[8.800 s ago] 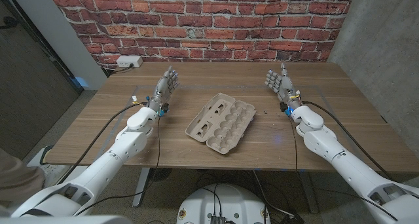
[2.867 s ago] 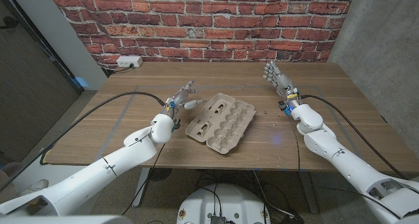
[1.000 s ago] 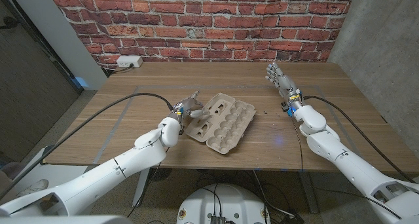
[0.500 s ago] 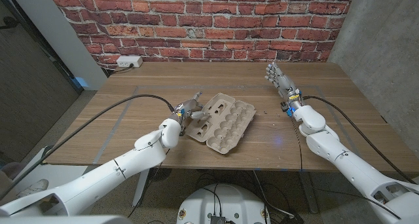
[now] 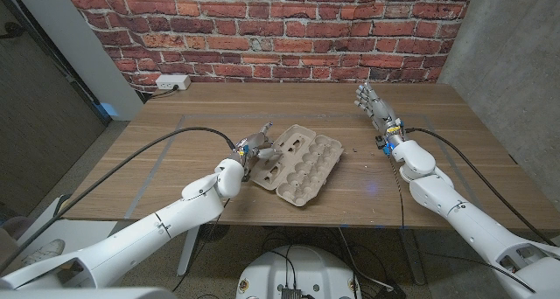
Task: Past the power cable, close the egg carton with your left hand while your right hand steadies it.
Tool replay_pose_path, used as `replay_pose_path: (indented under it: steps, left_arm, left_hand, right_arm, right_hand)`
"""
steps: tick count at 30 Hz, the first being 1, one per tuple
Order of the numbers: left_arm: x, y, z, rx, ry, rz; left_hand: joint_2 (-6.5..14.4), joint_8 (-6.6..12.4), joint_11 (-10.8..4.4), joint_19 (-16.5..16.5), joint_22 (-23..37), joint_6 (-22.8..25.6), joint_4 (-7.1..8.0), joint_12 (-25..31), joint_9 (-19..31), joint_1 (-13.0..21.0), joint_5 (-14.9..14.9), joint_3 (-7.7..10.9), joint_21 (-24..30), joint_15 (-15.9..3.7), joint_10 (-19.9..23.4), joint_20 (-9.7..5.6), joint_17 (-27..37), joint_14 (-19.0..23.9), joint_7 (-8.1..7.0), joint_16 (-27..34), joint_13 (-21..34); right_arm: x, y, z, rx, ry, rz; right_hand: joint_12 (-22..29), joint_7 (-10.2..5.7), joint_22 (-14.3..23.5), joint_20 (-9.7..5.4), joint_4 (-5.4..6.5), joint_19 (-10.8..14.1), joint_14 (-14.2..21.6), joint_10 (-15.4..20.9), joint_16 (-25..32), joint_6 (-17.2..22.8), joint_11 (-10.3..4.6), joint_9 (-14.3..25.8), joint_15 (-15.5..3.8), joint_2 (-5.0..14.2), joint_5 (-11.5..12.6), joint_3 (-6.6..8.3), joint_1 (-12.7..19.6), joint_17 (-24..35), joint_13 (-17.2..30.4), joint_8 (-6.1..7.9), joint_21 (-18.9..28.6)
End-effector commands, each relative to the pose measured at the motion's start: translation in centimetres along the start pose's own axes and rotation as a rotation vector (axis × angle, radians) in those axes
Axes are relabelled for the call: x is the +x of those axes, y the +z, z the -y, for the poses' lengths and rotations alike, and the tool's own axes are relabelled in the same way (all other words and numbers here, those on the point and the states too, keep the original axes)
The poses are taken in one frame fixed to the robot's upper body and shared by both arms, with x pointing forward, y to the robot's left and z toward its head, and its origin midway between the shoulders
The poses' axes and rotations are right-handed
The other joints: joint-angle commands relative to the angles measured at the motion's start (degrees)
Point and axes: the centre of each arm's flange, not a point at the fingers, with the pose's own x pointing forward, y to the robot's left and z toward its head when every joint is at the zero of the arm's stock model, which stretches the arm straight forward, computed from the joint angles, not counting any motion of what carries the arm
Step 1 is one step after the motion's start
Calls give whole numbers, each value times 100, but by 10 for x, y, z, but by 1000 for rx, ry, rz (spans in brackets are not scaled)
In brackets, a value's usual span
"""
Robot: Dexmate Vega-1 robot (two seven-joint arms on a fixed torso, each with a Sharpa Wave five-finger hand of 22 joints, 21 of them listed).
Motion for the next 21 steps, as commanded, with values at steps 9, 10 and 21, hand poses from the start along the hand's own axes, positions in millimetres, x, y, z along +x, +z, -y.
replay_pose_path:
  steps: [9,10,21]
  left_arm:
    - [3,7,5,-13,34,12]
    - [3,7,5,-18,42,11]
    - [4,7,2,-27,92,10]
  left_hand:
    - [423,30,-120,283,-10,-606,-180,313,7,1008,153,729,19,-750,626,57,56,635,136,-16,180]
    - [420,33,-107,310,-11,-559,-178,410,8,1120,166,790,16,-784,769,60,65,699,139,-26,228]
    - [503,65,-93,510,-16,-244,-150,904,24,1686,164,801,20,-1045,1208,-38,336,1254,-128,229,567]
  right_arm:
    - [-3,0,2,17,-3,5]
    - [-3,0,2,20,-4,5]
    - [-2,1,3,26,-2,7]
  right_hand:
    - [44,-31,16,3,-40,11,35,10,39,-1,-20,9,-103,16,-27,-15,69,14,21,28,37]
    - [45,-32,16,0,-40,12,36,11,39,-2,-19,9,-100,16,-27,-15,68,14,21,27,38]
    - [48,-33,16,-3,-40,19,41,10,41,5,-22,9,-102,22,-28,-16,64,15,21,31,42]
